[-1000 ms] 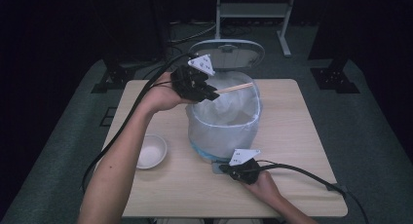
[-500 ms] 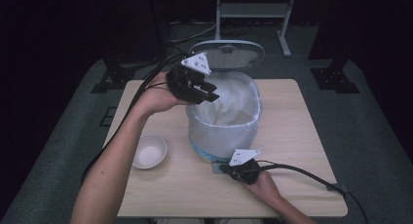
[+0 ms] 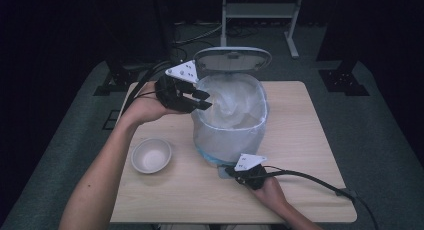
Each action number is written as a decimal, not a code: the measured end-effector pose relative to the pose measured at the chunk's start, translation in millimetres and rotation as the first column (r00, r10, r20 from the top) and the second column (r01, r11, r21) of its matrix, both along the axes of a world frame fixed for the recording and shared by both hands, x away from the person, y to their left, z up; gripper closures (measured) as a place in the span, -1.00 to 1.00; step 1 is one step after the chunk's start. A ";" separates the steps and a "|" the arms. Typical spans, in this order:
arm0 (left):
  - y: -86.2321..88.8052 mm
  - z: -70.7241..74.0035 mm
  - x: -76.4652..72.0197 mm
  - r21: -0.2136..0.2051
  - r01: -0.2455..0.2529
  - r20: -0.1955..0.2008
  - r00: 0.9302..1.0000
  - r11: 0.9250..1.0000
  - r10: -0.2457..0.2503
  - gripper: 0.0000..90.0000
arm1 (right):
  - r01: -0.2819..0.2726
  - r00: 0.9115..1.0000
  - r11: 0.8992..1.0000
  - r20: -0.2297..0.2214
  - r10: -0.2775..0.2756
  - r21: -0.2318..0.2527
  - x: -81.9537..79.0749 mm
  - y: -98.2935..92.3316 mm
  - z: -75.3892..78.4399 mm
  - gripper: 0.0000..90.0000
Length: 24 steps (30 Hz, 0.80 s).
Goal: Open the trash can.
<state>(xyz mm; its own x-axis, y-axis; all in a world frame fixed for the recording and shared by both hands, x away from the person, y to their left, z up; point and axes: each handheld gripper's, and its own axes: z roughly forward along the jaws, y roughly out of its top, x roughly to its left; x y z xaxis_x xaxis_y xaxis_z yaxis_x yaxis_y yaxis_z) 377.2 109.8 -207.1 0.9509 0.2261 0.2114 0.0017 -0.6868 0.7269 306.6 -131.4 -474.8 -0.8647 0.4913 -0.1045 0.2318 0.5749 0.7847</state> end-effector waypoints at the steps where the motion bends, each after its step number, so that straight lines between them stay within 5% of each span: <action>1: 1.0 0.0 -1.0 0.004 -0.002 0.002 1.000 1.000 0.002 0.50 | 0.009 1.000 1.000 0.007 -0.009 0.003 0.7 -0.1 -0.4 1.00; 4: 2.6 1.8 -3.5 0.004 0.009 0.008 1.000 1.000 -0.009 0.50 | 0.025 0.999 1.000 0.029 -0.024 -0.009 0.3 0.6 -0.7 1.00; 13: 12.6 0.6 -10.7 -0.005 0.031 0.018 0.999 0.999 -0.031 0.47 | 0.045 0.999 0.999 -0.007 -0.045 0.000 3.5 0.3 -1.6 1.00; 24: 38.6 -8.9 -16.1 -0.037 0.007 0.011 1.000 0.999 -0.006 0.43 | 0.046 0.999 0.999 -0.017 -0.046 0.002 4.7 0.0 -1.3 1.00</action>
<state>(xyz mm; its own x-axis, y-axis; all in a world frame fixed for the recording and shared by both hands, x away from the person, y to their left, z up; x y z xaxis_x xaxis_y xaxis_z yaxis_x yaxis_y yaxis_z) 361.1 148.3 -216.0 0.9500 0.2280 0.2132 -0.0106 -0.6591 0.7520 311.2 -131.3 -476.2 -0.8428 0.5308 -0.0889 0.2711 0.5614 0.7819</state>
